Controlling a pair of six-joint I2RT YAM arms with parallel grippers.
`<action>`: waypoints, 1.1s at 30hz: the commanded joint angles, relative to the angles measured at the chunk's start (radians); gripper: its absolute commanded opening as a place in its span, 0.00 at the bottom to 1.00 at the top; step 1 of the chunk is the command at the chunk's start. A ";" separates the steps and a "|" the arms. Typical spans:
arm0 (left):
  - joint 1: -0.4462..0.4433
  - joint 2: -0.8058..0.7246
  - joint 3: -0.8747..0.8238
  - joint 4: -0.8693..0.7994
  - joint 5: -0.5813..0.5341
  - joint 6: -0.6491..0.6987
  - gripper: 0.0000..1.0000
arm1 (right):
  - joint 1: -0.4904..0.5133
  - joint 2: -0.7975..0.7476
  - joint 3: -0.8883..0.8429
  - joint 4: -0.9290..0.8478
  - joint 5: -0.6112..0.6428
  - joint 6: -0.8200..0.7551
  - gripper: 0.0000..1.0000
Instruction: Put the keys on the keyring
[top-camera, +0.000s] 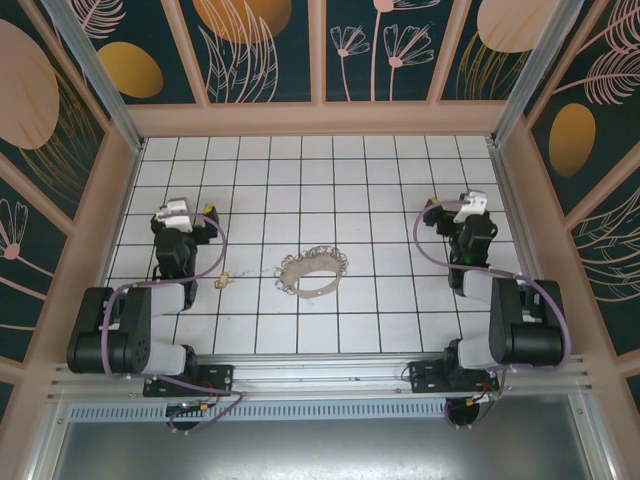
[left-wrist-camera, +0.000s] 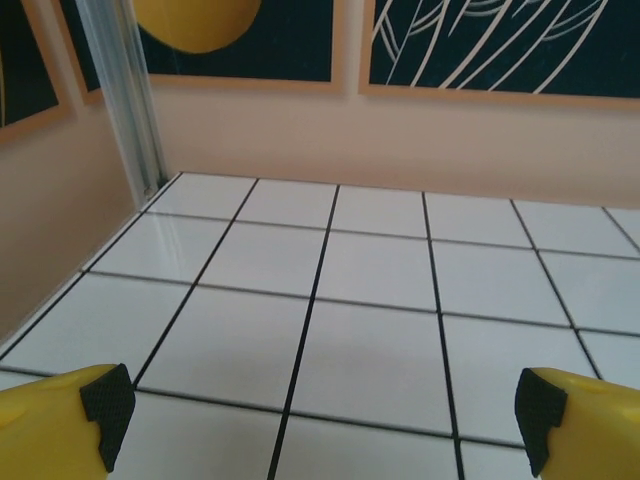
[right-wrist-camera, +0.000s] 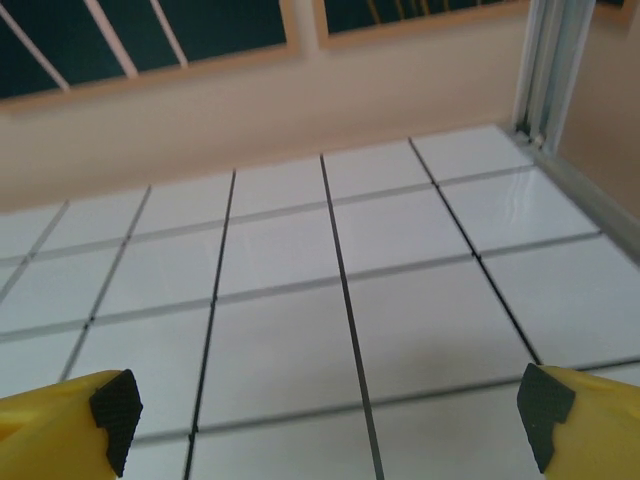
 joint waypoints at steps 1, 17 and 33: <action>0.004 -0.074 0.093 -0.236 0.040 -0.059 0.98 | -0.012 -0.077 0.058 -0.212 0.062 0.127 0.99; -0.187 -0.049 0.376 -0.700 0.423 -0.441 0.85 | 0.032 -0.134 0.179 -0.651 -0.235 0.314 0.87; -0.584 0.048 0.378 -0.747 0.382 -0.310 0.80 | 0.248 -0.243 0.060 -0.693 -0.211 0.408 0.85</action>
